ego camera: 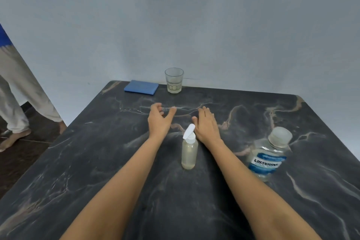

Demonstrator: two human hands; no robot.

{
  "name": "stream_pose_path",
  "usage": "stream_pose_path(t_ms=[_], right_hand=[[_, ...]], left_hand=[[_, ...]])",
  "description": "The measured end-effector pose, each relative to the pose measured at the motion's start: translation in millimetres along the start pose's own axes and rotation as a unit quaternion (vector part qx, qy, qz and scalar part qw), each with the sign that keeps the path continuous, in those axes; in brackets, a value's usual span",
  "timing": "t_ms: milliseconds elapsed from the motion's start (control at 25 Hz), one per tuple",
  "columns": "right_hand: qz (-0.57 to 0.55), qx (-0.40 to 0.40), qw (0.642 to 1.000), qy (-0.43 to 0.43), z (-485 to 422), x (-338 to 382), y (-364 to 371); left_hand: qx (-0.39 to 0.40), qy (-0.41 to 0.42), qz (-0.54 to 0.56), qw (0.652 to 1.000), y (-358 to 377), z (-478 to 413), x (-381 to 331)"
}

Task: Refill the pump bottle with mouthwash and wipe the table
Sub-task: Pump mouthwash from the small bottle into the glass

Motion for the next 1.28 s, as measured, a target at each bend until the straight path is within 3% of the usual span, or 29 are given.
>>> stream_pose_path(t_ms=[280, 680, 920, 1080, 1280], right_hand=[[0.036, -0.013, 0.999, 0.004, -35.0, -5.8, 17.8], [0.07, -0.002, 0.998, 0.003, -32.7, -4.4, 17.9], [0.054, 0.002, 0.999, 0.004, -34.5, -5.9, 18.0], [0.045, 0.014, 0.999, 0.001, -26.9, -3.3, 13.3], [-0.081, 0.044, 0.995, 0.024, 10.6, -1.5, -3.8]], left_hand=[[0.014, 0.048, -0.035, 0.998, 60.8, -108.9, 2.5], [-0.004, 0.01, -0.006, 1.0, 89.1, -181.0, 20.1], [-0.043, 0.023, 0.004, 0.999, 58.5, -144.2, 11.4], [-0.015, 0.058, -0.036, 0.998, 17.3, -88.7, -12.3], [-0.009, 0.044, -0.033, 0.998, -39.7, -2.1, -26.5]])
Point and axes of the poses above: each hand's wrist, its own z-axis away from the middle knuckle, its own y-axis out of the palm, x = y × z, the point moved 8 cm from there along -z, towards the middle knuckle, and after that the axes turned 13 degrees about z, right-handed, at the moved point
